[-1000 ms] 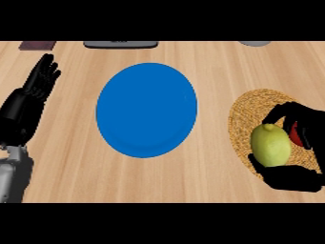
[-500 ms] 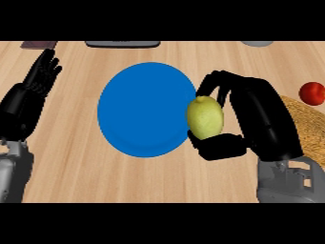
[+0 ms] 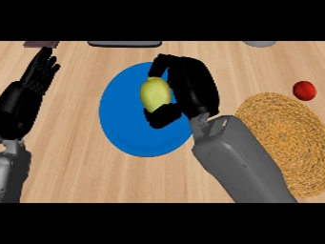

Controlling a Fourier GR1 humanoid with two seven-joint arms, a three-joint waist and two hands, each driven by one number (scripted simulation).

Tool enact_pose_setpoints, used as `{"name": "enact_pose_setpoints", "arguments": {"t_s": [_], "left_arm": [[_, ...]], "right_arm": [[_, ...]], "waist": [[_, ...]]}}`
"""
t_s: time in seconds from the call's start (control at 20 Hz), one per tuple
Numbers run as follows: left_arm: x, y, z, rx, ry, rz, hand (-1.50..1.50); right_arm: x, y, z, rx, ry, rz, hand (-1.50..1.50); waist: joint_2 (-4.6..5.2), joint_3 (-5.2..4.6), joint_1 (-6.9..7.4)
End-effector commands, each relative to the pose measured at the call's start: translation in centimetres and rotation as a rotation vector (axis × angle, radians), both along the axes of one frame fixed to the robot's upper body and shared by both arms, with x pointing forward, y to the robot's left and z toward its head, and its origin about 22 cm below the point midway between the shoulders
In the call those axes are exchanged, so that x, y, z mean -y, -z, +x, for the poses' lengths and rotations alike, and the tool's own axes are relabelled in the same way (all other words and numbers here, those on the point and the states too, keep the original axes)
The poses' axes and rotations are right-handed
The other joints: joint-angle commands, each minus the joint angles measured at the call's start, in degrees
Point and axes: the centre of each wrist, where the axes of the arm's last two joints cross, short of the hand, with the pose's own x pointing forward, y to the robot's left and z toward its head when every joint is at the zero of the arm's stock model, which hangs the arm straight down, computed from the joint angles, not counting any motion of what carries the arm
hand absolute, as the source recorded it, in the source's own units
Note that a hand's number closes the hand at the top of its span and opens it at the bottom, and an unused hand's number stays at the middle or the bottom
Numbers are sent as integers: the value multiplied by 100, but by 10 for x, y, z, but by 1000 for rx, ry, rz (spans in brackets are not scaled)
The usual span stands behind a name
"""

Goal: Pick the lemon from the placemat and place it in the plate

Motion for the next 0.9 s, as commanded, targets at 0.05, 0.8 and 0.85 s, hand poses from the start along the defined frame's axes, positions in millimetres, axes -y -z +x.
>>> {"name": "enact_pose_setpoints", "arguments": {"t_s": [0.05, 0.8, 0.85], "left_arm": [[6, 2, 2, 9, 39, -7, 0], [28, -10, 6, 7, 80, 13, 0], [28, -13, 13, 6, 67, 1, 0]], "right_arm": [[-38, 13, 30, -13, 59, -67, 150], [-39, 72, 67, -179, 75, 90, -150], [-42, 71, 66, -169, 68, 109, -150]], "waist": [[26, -2, 100], [86, 6, 370], [107, 5, 414]]}}
